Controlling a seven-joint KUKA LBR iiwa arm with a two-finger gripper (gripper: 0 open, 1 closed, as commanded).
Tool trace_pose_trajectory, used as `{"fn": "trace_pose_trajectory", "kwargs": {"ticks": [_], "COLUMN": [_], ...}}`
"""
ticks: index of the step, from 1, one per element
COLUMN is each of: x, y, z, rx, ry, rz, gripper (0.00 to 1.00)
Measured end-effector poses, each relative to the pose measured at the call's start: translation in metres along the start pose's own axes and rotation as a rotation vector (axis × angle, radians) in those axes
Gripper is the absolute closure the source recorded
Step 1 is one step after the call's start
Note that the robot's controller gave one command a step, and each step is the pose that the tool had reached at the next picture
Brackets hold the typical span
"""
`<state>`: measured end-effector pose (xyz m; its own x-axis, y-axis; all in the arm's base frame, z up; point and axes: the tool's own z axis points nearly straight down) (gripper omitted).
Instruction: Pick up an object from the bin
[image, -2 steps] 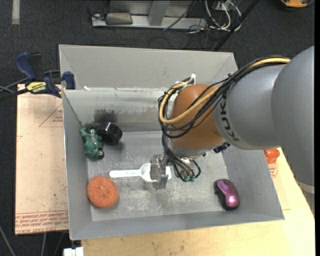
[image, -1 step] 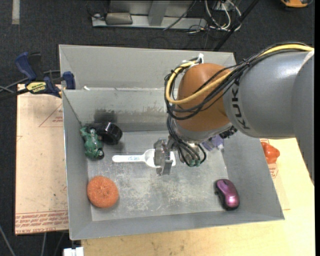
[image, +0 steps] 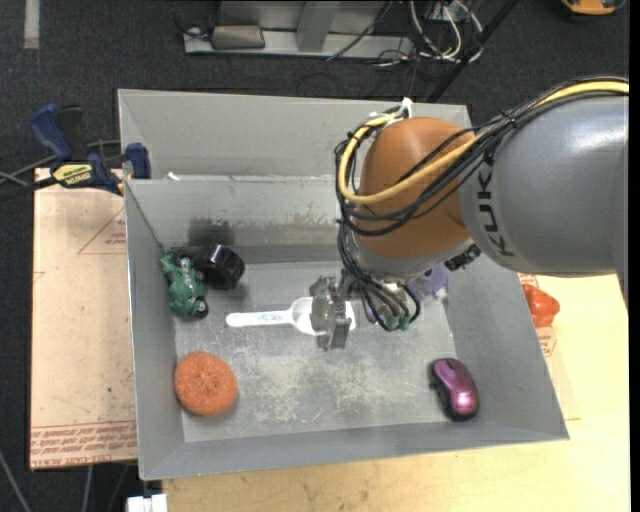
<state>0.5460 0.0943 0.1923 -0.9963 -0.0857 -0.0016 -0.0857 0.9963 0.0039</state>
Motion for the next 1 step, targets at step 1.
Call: {"fn": "trace_pose_trajectory", "kwargs": {"ticks": [1], "x": [-0.009], "y": [-0.0011], "z": [-0.0362], "rx": [-0.001], "ry": [0.001], "rz": [-0.001], "gripper": [1.0]}}
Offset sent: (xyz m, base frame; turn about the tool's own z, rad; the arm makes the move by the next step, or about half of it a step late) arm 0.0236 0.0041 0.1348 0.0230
